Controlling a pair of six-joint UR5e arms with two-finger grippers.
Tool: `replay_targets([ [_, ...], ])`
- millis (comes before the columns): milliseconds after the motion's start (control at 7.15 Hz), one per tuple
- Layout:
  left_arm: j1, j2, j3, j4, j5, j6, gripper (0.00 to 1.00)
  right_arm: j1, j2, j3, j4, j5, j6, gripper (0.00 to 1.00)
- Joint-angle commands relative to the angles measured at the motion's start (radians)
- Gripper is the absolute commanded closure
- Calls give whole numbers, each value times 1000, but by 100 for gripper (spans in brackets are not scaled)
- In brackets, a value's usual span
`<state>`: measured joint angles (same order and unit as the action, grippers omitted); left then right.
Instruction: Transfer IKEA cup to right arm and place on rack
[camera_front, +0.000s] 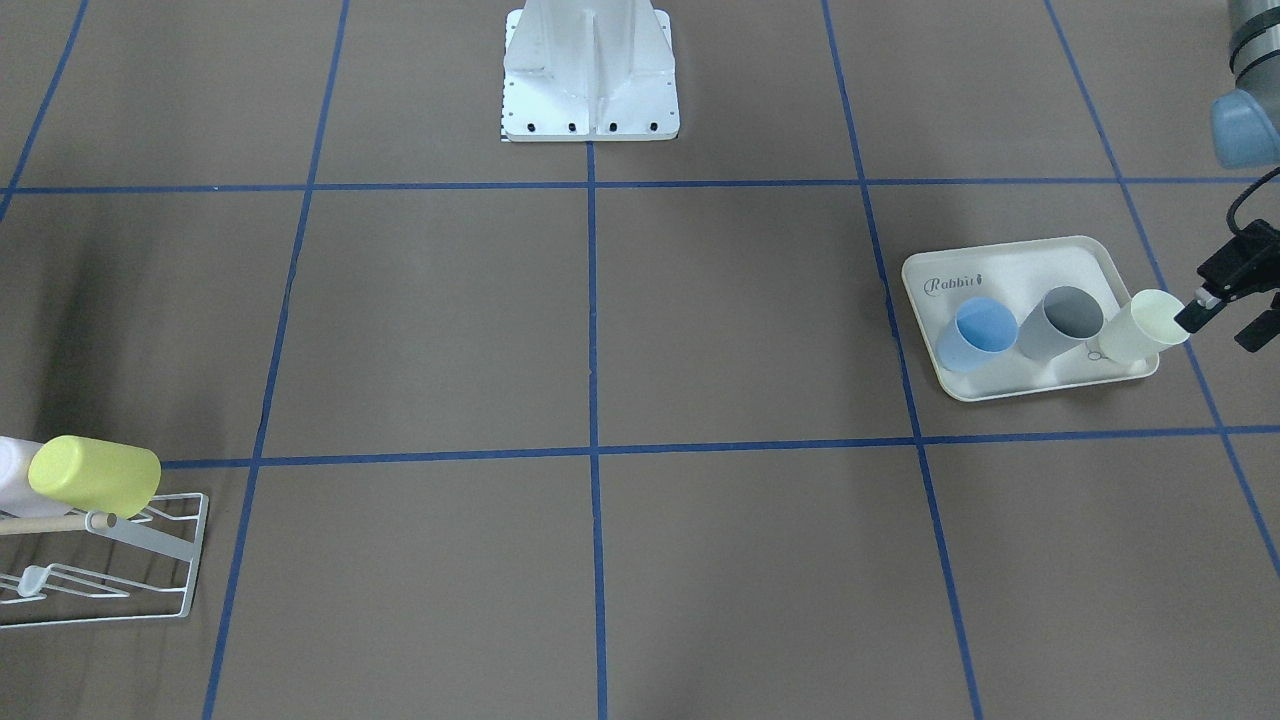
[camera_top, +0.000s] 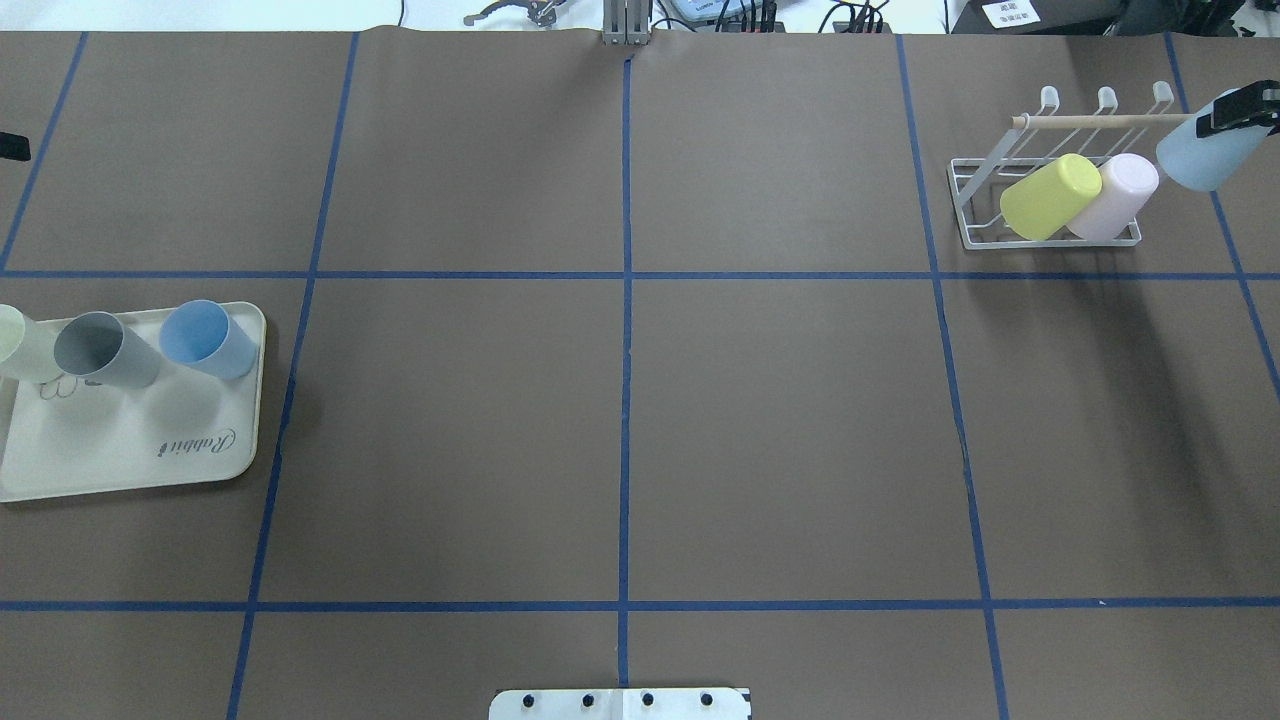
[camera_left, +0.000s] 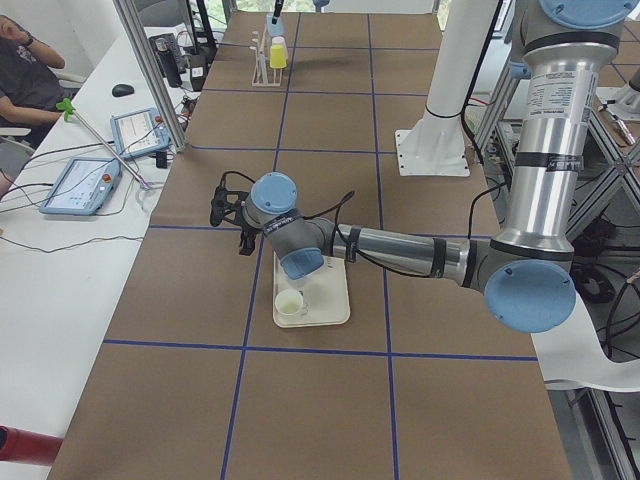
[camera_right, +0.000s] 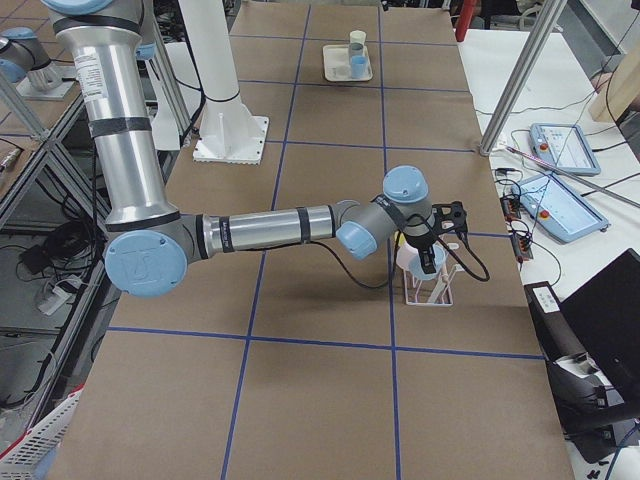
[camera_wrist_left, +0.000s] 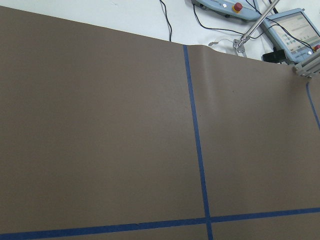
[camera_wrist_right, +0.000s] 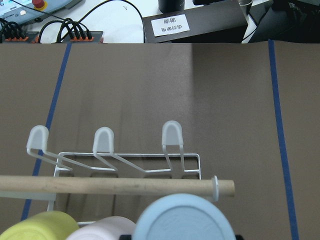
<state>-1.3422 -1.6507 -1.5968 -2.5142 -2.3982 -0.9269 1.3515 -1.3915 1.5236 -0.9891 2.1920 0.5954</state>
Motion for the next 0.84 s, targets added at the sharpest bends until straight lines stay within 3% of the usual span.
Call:
replay_targets([
  [0, 0, 0, 0, 0, -1, -1, 0, -6, -3, -5, 1, 0, 0, 6],
  [140, 0, 0, -2, 0, -1, -1, 0, -8, -3, -9, 3, 2, 0, 2],
  [700, 0, 14, -12, 2, 1, -1, 0, -6, -1, 6, 1, 12, -2, 2],
])
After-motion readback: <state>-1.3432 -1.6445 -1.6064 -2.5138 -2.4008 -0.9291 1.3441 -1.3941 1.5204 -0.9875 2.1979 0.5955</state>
